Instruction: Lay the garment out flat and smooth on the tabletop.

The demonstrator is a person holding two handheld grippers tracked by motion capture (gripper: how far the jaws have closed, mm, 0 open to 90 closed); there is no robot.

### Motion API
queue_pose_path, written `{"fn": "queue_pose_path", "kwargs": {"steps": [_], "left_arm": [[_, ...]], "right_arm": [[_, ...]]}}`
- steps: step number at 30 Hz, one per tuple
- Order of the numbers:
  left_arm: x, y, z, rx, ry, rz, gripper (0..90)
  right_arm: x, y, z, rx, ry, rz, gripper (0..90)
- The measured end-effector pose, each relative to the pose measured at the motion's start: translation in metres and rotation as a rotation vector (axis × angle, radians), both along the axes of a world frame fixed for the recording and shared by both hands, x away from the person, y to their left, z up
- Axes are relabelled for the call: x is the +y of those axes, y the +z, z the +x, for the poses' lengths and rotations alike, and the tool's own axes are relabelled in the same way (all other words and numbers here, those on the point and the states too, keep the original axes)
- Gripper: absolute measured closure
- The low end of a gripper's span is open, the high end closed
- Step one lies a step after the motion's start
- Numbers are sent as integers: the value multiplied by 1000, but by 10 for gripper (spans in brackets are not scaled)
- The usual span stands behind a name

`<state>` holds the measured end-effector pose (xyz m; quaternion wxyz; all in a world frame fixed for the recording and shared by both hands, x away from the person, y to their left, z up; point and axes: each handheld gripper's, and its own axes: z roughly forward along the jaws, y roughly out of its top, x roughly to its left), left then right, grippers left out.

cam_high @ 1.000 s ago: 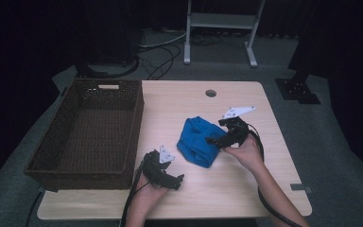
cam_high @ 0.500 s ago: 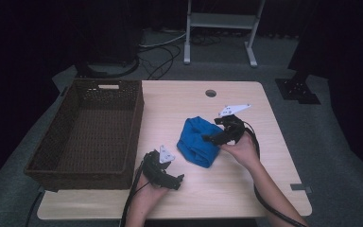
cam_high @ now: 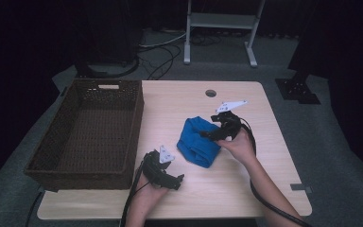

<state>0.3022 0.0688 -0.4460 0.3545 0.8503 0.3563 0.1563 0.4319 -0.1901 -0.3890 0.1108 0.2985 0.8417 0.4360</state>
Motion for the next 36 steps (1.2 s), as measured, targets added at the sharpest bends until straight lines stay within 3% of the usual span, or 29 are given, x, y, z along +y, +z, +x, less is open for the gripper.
{"fn": "queue_pose_path", "kwargs": {"steps": [25, 36], "left_arm": [[0, 0, 0, 0, 0, 1, 0], [0, 0, 0, 0, -1, 2, 0]], "right_arm": [[26, -7, 17, 7, 10, -12, 230], [30, -19, 26, 21, -11, -41, 354]]}}
